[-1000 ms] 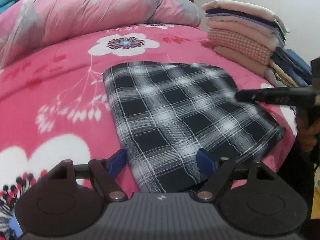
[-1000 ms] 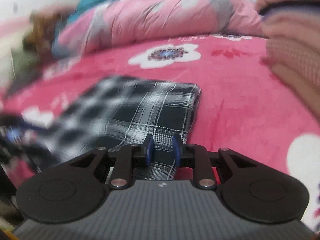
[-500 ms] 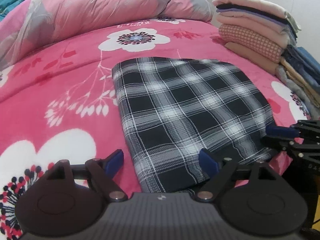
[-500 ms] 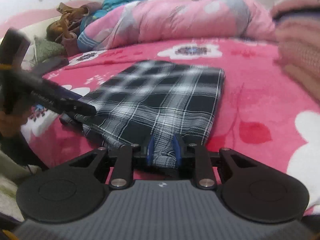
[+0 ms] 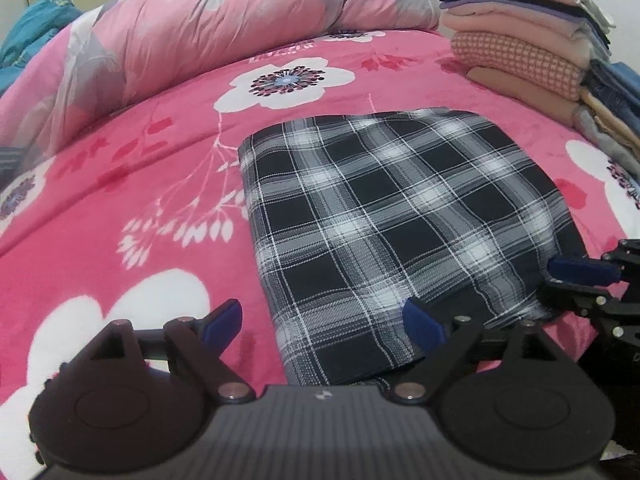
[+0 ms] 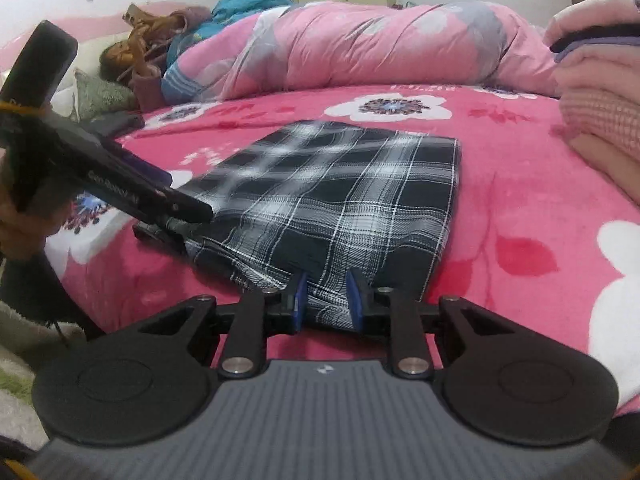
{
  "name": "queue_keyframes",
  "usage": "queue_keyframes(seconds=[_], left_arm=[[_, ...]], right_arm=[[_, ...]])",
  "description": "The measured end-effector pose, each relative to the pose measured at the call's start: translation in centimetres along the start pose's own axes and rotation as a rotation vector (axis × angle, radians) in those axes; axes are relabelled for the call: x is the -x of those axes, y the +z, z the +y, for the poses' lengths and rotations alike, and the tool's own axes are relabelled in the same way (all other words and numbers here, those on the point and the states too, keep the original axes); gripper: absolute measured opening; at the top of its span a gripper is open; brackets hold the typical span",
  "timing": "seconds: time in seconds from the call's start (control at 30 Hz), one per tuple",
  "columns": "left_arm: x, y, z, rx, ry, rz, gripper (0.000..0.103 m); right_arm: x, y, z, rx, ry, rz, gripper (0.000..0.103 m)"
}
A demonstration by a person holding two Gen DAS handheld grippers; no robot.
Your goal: Fold clothes
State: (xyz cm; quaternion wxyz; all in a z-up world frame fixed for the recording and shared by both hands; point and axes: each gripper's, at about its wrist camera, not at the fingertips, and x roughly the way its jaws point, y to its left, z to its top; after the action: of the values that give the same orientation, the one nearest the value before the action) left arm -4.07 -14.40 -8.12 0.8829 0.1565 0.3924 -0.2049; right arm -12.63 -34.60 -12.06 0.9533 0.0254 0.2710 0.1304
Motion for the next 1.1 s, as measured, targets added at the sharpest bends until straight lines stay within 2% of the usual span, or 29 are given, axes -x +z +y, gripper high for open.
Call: queue_keyframes(seconds=[0.4, 0.6, 0.77, 0.9, 1.0, 1.1], left_arm=[[0.3, 0.0, -1.3, -0.038, 0.074, -0.002, 0.092], [0.4, -0.2, -1.8, -0.048, 0.102, -0.011, 0.094], [0.7, -1.1, -0.4, 0.004, 0.038, -0.037, 0.094], [1.0, -2.1, 1.7, 0.077, -0.017, -0.026, 0.094], [1.4, -2.8, 3.3, 0.11, -0.004, -0.012, 0.094], [2.3, -3.3, 4.6, 0.129, 0.016, -0.019, 0.094]], right_arm=[[0.2, -1.1, -0.2, -0.034, 0.016, -0.057, 0.023], [0.2, -1.7, -0.4, -0.071, 0.033, -0.096, 0.029], [0.4, -2.2, 0.5, -0.042, 0.057, -0.118, 0.051], [1.4, -2.8, 1.0, 0.001, 0.067, -0.124, 0.053], [2.7, -4.0, -0.1, -0.044, 0.097, -0.11, 0.053], [4.1, -5.2, -1.7, -0.119, 0.091, -0.094, 0.053]])
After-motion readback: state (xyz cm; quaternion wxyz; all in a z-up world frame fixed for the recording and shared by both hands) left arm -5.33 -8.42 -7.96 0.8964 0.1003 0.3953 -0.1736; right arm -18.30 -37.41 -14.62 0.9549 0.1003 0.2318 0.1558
